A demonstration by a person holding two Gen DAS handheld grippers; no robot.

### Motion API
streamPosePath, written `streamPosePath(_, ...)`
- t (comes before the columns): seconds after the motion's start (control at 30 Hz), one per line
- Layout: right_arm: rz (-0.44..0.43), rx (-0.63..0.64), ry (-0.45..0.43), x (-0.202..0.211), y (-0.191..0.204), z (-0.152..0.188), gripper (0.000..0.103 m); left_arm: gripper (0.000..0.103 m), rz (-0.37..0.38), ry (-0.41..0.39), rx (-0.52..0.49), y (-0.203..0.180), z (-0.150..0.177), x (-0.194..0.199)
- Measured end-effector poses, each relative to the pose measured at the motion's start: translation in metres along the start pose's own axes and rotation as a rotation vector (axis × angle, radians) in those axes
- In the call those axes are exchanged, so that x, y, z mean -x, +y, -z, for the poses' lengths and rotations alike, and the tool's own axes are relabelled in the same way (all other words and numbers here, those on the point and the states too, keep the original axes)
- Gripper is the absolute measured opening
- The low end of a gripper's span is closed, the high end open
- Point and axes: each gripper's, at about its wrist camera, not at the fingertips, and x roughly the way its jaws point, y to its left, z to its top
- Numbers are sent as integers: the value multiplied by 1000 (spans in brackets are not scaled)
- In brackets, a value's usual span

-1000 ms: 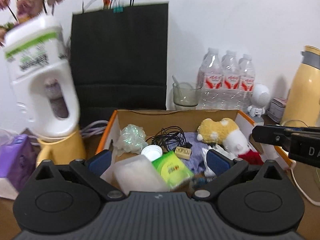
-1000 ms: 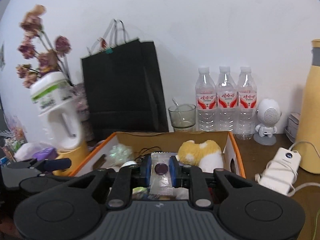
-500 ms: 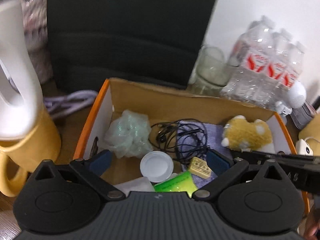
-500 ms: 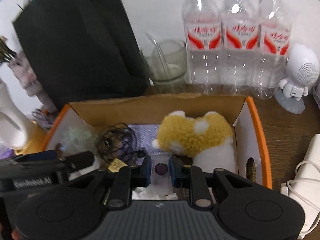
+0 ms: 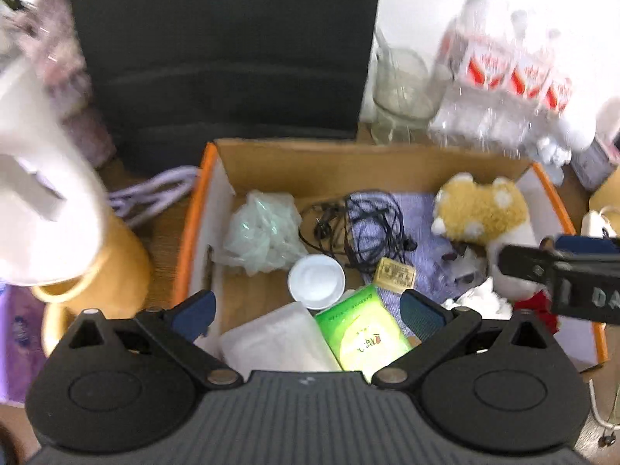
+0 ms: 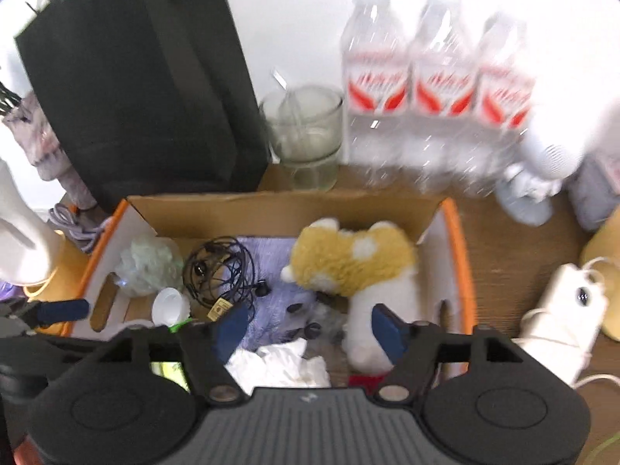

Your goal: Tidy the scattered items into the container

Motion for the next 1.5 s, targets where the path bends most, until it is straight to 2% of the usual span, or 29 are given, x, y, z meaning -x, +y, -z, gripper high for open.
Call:
streamPosePath(0.07,14,9,-20,18,-1,-2,70,103,-8,-59,24,1,2,23)
streamPosePath(0.2,21,14,-84,57,1,6,74,103,-33,-181,1,-9,12,67)
streamPosePath(0.4,44,49,-188,101,15,24,78,103,-54,-333,3,-18,32,113)
streamPosePath(0.57,50,83,-343,125,28,59,82,103,-31,-424,37,-9,69,126)
streamPosePath(0.77,42,103,-463,127,32,108,83,103,-39,-521,28,-5,118,119)
streamPosePath(0.87,31,78,-490,123,27,133,83,103,-38,-555,3,-6,141,116)
streamPosePath(0.97,23,54,-489,117,23,158,83,103,-39,-577,-25,-9,162,111)
streamPosePath(1.13,19,24,-445,101,19,194,84,103,-29,-563,-38,-10,199,102)
streamPosePath(1.3,32,19,-404,90,21,229,88,103,-22,-517,-65,-10,228,90)
streamPosePath(1.5,17,6,-322,78,22,260,89,103,19,-423,5,3,254,80)
